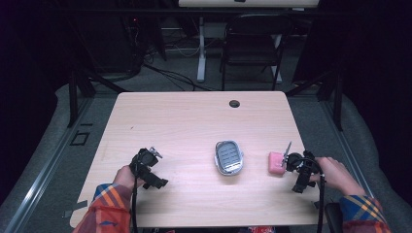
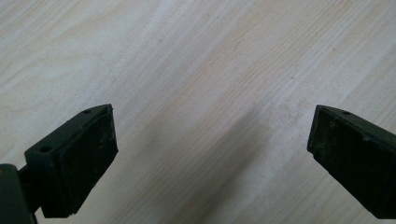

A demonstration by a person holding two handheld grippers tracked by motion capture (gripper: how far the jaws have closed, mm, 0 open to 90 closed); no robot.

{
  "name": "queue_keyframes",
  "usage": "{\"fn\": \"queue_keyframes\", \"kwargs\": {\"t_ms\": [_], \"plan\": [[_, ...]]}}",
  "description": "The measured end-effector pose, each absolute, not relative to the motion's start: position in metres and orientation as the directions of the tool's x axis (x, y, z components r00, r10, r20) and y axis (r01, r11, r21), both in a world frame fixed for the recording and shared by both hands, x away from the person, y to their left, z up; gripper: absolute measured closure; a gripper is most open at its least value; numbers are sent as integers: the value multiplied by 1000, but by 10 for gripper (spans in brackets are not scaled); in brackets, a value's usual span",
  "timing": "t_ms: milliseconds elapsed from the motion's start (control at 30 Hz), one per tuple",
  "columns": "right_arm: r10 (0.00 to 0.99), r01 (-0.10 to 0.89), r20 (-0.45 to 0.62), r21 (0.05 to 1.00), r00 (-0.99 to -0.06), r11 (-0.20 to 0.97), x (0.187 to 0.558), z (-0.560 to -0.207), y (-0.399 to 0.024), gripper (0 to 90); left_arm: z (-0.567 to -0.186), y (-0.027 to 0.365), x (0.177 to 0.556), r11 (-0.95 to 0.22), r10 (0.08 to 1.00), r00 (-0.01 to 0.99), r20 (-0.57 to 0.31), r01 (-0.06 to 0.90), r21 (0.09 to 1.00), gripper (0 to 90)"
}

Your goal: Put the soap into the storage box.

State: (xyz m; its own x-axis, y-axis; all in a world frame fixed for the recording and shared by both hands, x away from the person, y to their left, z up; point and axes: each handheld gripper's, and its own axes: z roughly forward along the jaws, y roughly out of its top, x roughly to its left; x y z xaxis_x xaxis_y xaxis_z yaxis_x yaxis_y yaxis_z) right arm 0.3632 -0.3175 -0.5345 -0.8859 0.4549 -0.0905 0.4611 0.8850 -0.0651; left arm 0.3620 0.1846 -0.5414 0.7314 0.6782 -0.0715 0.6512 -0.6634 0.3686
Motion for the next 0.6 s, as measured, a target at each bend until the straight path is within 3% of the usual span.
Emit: {"fn": "queue_keyframes", "kwargs": {"t_ms": [600], "plan": [[431,435,-103,-23,-896,900,370,-519,-308,0,-543,182,362,-672,670,738,-80,649,356,15]]}}
